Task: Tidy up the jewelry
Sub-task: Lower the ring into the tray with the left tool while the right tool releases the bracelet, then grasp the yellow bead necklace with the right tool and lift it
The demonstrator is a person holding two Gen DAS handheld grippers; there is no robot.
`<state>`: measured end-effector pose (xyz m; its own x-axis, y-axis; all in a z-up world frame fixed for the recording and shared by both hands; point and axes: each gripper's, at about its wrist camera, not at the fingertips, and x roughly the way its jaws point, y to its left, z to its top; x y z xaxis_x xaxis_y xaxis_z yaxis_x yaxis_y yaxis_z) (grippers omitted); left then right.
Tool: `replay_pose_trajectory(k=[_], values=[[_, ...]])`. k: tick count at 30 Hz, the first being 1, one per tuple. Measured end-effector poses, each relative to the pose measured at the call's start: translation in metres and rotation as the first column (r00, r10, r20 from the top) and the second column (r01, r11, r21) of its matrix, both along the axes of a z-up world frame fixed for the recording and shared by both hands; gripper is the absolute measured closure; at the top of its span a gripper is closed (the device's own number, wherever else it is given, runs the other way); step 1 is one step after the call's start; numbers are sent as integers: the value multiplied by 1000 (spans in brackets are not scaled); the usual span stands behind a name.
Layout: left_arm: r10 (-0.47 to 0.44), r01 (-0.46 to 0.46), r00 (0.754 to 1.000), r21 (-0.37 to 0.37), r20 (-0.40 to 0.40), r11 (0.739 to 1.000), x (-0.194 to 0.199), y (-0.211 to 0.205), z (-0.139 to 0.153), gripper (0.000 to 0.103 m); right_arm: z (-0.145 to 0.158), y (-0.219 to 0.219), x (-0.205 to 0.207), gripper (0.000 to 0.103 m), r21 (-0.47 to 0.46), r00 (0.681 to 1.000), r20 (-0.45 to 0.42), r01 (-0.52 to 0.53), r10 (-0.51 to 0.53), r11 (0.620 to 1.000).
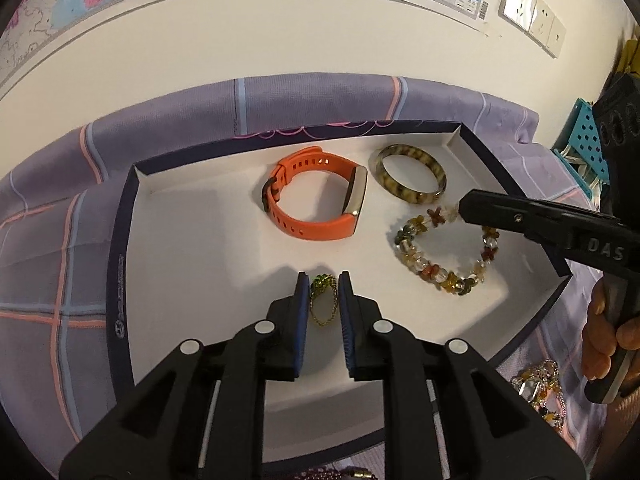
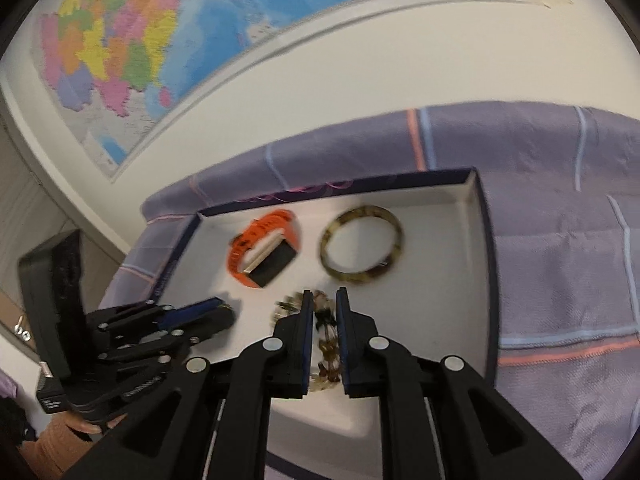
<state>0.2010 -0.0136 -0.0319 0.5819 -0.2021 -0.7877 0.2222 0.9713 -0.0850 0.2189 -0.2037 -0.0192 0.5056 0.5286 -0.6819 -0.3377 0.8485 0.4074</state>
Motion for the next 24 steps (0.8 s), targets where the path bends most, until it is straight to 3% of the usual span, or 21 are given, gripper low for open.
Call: replay_pose_trajectory(k=[2, 8, 13, 17, 24], values=[[-5, 5, 1000, -4, 4, 1000, 0, -1, 1, 71, -1, -4, -2, 79, -6, 1000, -1, 21, -21, 1000], [5, -5, 998, -6, 62, 1000, -15, 4, 15, 57, 20, -8, -36, 67, -45, 996, 90, 8, -4, 999], [-8, 11, 988, -17, 153, 1000, -51, 12, 41, 52, 42, -4, -83, 60, -81, 982, 161, -83, 95, 993], [-48, 55, 980, -30, 195, 998, -88, 13, 49, 48, 37, -1, -115, 60, -124, 976, 147, -141, 159, 982], [-81, 87, 980, -27, 180, 996, -140, 14, 28, 47, 11, -1, -155, 61, -155, 977, 76, -186, 199, 970]])
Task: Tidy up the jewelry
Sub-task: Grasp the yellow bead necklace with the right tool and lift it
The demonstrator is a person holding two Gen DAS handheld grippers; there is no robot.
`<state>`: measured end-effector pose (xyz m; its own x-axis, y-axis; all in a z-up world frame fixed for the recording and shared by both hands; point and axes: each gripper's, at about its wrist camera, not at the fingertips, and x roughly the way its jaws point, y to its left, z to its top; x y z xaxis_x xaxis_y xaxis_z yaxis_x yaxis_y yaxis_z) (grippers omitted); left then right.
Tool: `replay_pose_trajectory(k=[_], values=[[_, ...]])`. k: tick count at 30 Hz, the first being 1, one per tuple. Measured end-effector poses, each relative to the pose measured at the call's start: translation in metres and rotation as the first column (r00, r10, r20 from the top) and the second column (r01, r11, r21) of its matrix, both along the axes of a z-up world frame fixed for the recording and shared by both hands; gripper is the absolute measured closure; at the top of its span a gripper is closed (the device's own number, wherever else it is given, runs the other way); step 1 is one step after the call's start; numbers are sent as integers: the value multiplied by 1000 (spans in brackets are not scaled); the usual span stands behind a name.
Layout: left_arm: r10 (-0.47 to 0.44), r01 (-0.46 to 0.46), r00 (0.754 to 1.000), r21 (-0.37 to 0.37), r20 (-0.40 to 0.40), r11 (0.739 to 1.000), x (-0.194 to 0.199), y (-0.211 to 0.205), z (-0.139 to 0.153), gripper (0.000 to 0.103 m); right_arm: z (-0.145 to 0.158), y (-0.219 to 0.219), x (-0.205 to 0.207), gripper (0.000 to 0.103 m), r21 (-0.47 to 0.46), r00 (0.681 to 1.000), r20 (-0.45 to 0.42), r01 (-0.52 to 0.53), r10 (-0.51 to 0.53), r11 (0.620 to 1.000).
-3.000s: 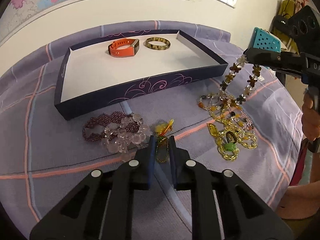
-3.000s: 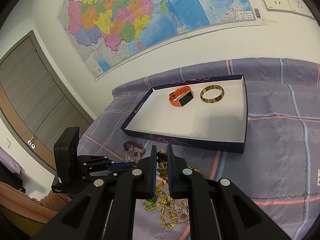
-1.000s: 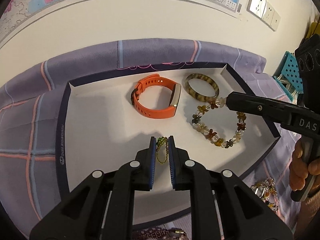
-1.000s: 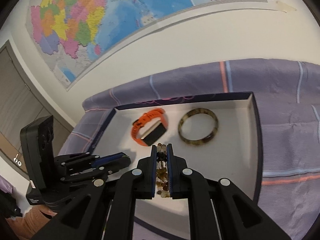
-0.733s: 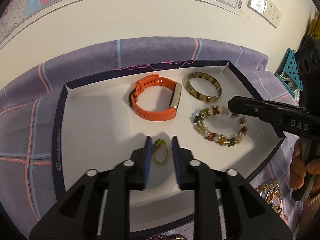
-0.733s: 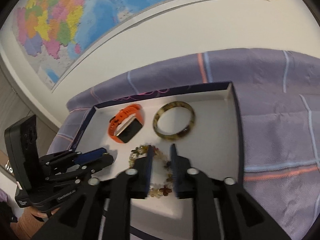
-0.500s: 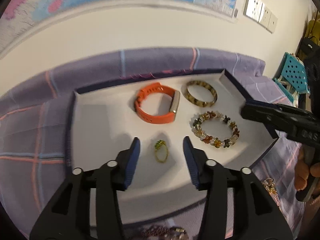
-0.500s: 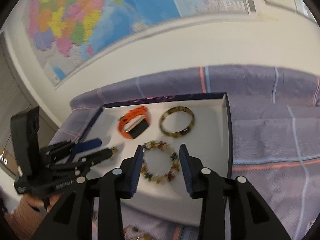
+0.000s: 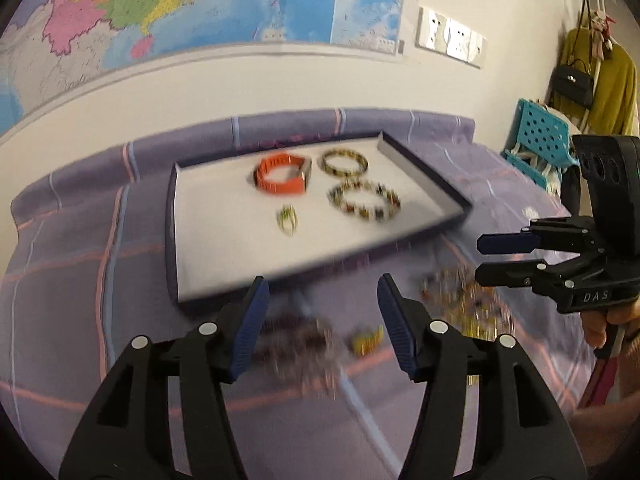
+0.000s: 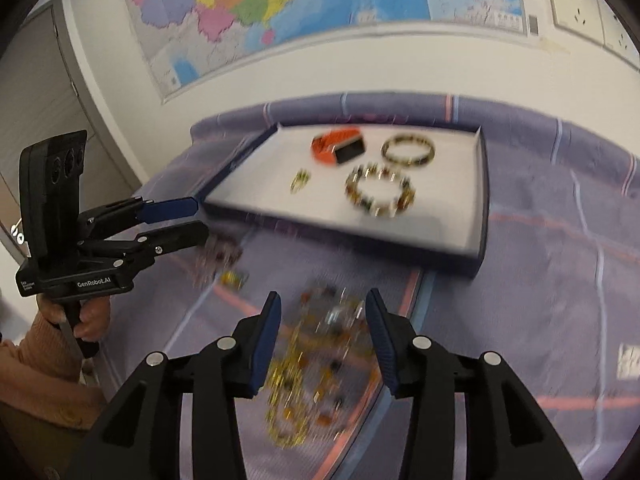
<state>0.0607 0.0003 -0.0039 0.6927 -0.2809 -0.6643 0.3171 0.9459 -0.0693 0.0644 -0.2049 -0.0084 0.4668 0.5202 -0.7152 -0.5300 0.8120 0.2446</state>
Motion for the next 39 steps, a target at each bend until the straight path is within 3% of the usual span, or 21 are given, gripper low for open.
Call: replay_pose_trajectory(k=[12, 19, 29, 32, 34, 39], values=[[34, -34, 998, 0, -57, 999, -42, 16, -25, 47, -10, 34, -49, 61, -62, 993, 26, -116, 118, 991], [29, -30, 998, -4, -58, 1000, -48, 13, -26, 45, -26, 51, -48, 82, -143, 994, 21, -104, 108, 984], [9, -9, 999, 1, -48, 1000, -48, 9, -26, 45, -15, 36, -50, 90, -40, 994, 0, -107, 107, 993], [-5, 5, 999, -5, -49, 1000, -46, 5, -26, 45, -8, 43, -58, 87, 1, 986, -4, -168, 168, 986], [-11, 11, 999, 2, -47, 1000, -46, 2, -26, 45, -8, 48, -62, 57, -11, 983, 10, -182, 182, 983], [-22, 22, 999, -3, -46, 1000, -47, -1, -25, 45, -6, 36, -52, 59, -55, 995, 52, -85, 88, 995]])
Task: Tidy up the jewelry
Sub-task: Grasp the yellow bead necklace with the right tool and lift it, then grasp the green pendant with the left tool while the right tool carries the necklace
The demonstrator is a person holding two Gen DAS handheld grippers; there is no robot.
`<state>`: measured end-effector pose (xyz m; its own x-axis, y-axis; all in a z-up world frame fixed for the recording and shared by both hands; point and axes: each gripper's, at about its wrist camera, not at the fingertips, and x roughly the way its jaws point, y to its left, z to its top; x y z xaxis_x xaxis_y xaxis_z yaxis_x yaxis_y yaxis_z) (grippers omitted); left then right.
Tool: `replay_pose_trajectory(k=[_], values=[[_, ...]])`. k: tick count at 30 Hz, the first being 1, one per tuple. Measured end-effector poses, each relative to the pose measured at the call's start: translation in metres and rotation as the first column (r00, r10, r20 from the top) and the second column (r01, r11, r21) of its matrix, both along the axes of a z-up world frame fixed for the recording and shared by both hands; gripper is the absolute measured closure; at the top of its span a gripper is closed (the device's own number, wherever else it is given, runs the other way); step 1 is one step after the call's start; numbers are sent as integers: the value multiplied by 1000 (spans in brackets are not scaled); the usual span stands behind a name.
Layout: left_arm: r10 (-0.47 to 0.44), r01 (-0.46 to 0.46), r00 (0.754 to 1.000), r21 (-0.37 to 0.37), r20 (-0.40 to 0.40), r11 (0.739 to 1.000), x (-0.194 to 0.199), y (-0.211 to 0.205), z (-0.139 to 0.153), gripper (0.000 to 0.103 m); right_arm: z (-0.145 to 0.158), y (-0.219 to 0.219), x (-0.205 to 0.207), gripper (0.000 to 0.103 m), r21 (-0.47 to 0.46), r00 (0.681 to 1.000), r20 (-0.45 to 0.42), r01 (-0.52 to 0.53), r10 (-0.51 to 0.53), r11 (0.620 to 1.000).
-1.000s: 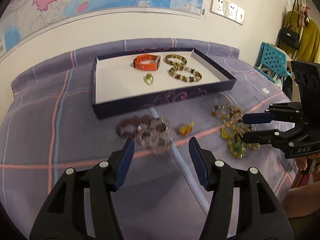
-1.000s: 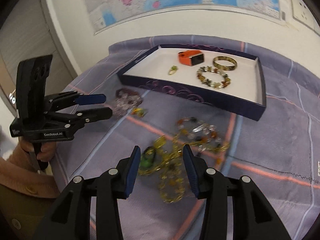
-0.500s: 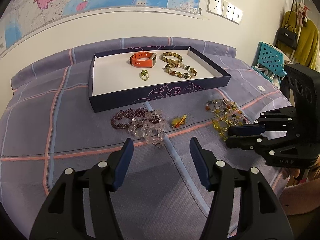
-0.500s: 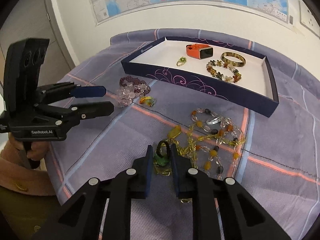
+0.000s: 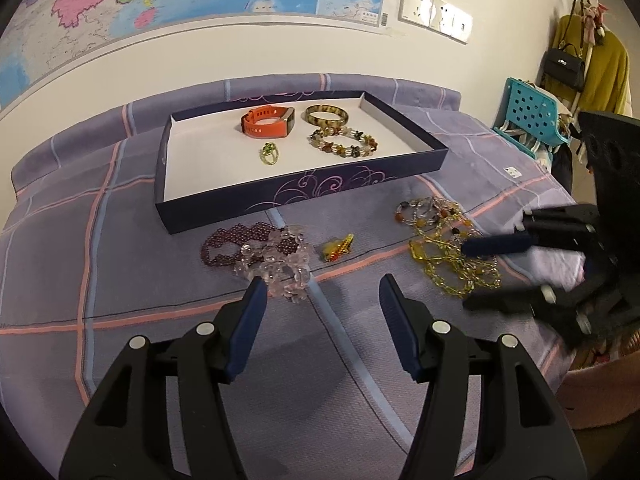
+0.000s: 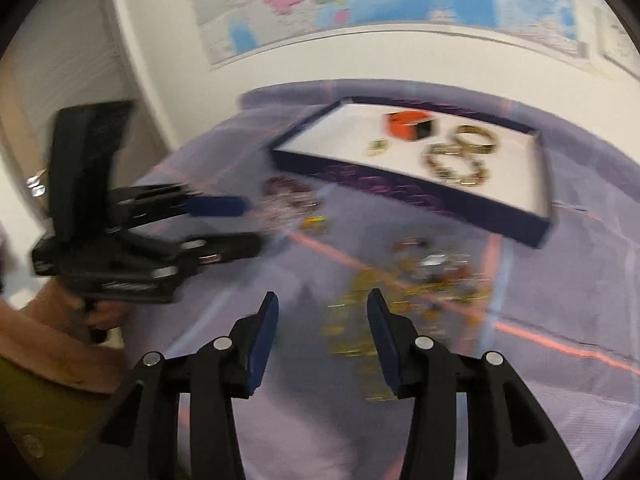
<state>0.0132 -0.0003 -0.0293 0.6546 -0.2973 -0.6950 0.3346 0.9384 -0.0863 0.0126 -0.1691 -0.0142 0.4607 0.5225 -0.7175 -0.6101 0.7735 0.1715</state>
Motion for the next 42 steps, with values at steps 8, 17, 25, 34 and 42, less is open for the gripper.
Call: replay_pose_trajectory(k=[8, 17, 25, 34, 42], values=[[-19, 19, 1000, -7, -12, 1000, 2, -8, -4, 44, -14, 0, 14, 81, -160, 995, 71, 75, -64, 984], [-16, 16, 1000, -20, -12, 1000, 0, -8, -3, 43, 5, -36, 14, 99, 25, 994, -6, 107, -107, 994], [-20, 20, 1000, -32, -10, 999, 1, -8, -3, 43, 64, -71, 10, 99, 255, 990, 38, 121, -135, 959], [-22, 22, 1000, -40, -9, 999, 1, -9, -2, 43, 116, -86, 5, 99, 371, 980, 133, 87, -146, 924], [-31, 31, 1000, -24, 1, 999, 3, -11, 0, 48, 124, -84, 9, 99, 387, 978, 149, 79, -146, 919]])
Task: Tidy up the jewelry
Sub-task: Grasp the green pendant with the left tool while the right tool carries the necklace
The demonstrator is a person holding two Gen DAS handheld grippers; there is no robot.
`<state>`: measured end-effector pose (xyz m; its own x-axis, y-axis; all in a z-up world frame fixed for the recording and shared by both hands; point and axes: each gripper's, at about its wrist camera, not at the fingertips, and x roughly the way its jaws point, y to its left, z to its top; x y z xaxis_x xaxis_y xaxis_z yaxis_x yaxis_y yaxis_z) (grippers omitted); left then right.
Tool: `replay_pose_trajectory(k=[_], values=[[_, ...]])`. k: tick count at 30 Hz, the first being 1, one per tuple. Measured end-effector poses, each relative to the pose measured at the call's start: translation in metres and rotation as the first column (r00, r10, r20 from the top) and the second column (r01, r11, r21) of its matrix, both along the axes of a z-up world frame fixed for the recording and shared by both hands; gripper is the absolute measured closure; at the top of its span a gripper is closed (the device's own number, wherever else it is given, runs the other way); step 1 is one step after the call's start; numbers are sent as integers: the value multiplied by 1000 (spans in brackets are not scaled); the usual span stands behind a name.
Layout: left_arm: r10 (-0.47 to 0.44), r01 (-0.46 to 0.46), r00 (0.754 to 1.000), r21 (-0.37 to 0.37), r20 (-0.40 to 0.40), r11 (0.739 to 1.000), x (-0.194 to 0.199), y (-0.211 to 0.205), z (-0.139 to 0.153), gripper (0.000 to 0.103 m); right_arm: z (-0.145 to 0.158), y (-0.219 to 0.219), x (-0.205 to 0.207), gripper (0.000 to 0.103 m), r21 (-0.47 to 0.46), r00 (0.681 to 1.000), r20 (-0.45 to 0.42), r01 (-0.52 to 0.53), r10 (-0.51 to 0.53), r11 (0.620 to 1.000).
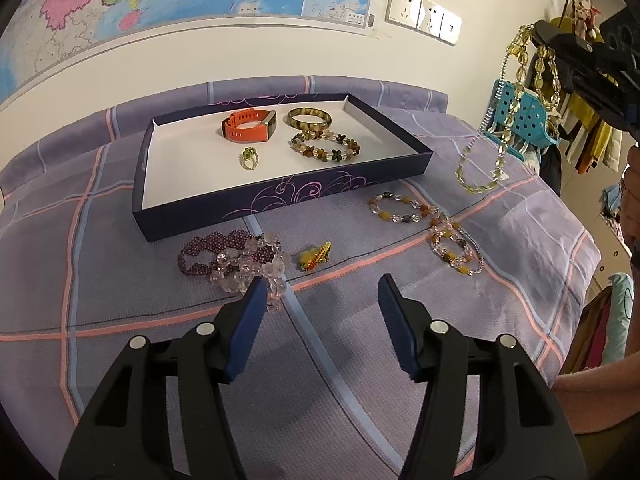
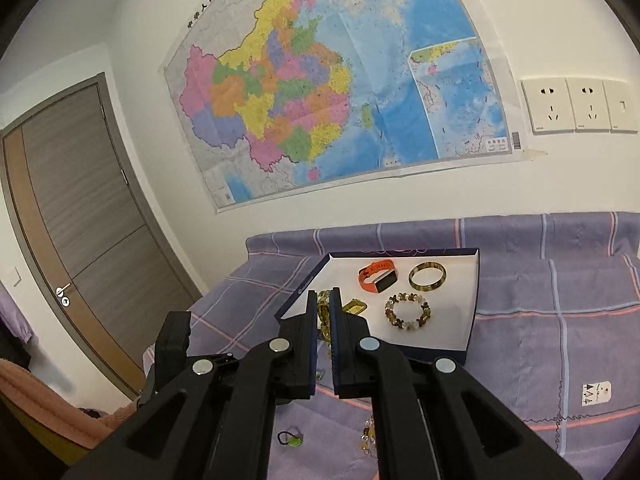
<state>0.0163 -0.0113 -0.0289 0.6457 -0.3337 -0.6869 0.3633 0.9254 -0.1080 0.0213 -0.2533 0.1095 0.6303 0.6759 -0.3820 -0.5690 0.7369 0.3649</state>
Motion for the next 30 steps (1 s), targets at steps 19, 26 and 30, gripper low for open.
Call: replay_pose_trajectory(k=[19, 26, 30], values=[[-72, 74, 992, 21, -102, 997, 49, -17, -14, 76, -36, 10, 26, 99, -18, 995, -99, -20, 18, 1000], [-50, 52, 993, 13, -104, 999, 49, -13, -14, 86, -35, 12, 32, 99, -18, 995, -96, -18, 16, 1000], [-57, 57, 994, -5, -93, 998, 46, -13, -9, 86, -30, 13, 35, 99, -18, 996, -82, -18, 17, 1000]])
